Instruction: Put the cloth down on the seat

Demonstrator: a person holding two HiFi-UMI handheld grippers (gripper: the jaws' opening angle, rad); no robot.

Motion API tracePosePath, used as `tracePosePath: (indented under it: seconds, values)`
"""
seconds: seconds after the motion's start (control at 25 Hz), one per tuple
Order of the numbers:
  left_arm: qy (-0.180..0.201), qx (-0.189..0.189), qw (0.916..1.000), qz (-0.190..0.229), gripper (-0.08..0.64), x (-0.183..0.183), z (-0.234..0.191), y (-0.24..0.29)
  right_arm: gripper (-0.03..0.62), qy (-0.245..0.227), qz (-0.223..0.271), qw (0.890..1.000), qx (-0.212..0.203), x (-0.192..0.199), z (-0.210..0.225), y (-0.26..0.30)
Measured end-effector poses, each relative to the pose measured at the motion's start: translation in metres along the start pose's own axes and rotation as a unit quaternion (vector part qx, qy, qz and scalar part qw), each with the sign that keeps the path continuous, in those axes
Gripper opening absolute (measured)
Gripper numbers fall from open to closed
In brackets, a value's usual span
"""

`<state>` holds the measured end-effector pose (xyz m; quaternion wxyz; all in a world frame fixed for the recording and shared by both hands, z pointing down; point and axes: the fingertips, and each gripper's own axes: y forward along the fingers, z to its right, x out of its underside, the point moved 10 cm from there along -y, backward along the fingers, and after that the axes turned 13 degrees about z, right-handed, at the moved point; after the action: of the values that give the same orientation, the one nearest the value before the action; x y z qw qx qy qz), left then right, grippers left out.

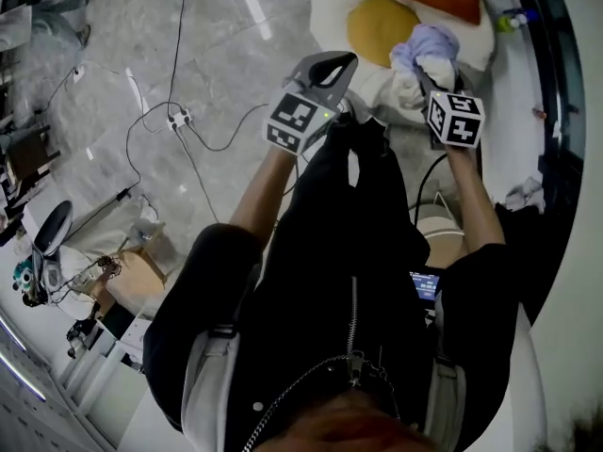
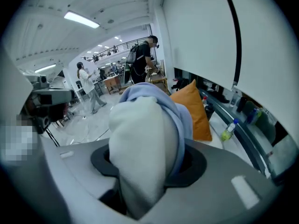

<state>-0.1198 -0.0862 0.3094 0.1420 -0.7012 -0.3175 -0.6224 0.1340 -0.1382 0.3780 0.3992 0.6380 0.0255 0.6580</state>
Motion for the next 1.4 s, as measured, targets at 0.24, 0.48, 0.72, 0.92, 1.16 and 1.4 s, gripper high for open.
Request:
tracePosePath:
  seconds: [0.24,0.48,0.72,0.92,1.16,1.4]
  values:
    - [0.024,0.034,0.9991,0.009,0.011,-0.025,0.026,0.012,0.224,-0.017,0.046,0.999,-0.004,-0.035,-0.013,-0.054]
    - [0.032,0.053,0.998,0.012,0.011,-0.037,0.034,0.022,0.224,-0.008,0.083,0.997,0.001,-0.061,-0.026,-0.088]
    - [0.04,0.07,0.9966,0.015,0.011,-0.045,0.039,0.028,0.216,-0.049,0.124,0.991,0.011,-0.075,-0.041,-0.11]
    - [0.046,0.081,0.9956,0.015,0.011,-0.046,0.045,0.029,0.21,-0.04,0.132,0.99,0.006,-0.076,-0.048,-0.116]
    - [0.047,0.081,0.9955,0.018,0.011,-0.047,0.052,0.028,0.209,-0.033,0.134,0.99,-0.002,-0.073,-0.051,-0.125]
    - [0.045,0.074,0.9961,0.015,0.011,-0.041,0.056,0.023,0.209,-0.031,0.135,0.99,-0.007,-0.068,-0.048,-0.131]
